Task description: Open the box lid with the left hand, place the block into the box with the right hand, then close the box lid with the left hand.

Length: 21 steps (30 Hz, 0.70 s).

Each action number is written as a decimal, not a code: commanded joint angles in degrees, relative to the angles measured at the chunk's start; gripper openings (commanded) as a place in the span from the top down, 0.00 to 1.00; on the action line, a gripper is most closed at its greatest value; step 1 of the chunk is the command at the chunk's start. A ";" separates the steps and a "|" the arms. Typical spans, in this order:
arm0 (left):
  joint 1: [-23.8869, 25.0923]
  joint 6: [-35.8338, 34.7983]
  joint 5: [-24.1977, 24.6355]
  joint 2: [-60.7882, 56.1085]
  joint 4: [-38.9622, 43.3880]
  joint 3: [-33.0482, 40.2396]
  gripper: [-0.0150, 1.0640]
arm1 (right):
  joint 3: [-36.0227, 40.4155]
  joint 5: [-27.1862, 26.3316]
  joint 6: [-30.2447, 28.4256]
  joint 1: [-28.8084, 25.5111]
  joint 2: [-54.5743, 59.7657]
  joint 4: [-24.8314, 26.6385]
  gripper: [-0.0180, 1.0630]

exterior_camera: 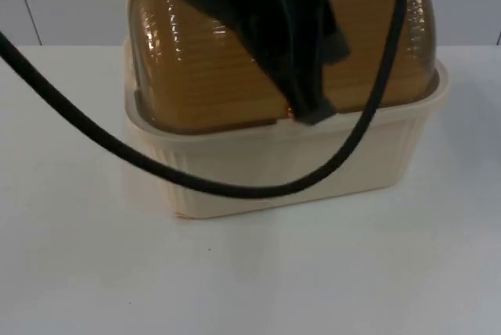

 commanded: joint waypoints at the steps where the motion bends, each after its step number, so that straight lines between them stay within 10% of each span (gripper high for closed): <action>1: -0.58 -0.94 -1.05 -2.96 -1.67 0.19 0.99 | -0.57 0.21 -0.01 0.16 -0.11 0.32 0.02; 14: 5.72 -9.85 -11.34 -18.07 -1.99 0.19 0.99 | -0.57 0.21 -0.01 0.16 -0.11 1.32 0.02; 21: 22.27 -17.49 -13.02 -23.25 -9.21 0.19 0.99 | -0.57 -0.11 -0.01 0.16 -0.11 1.32 0.02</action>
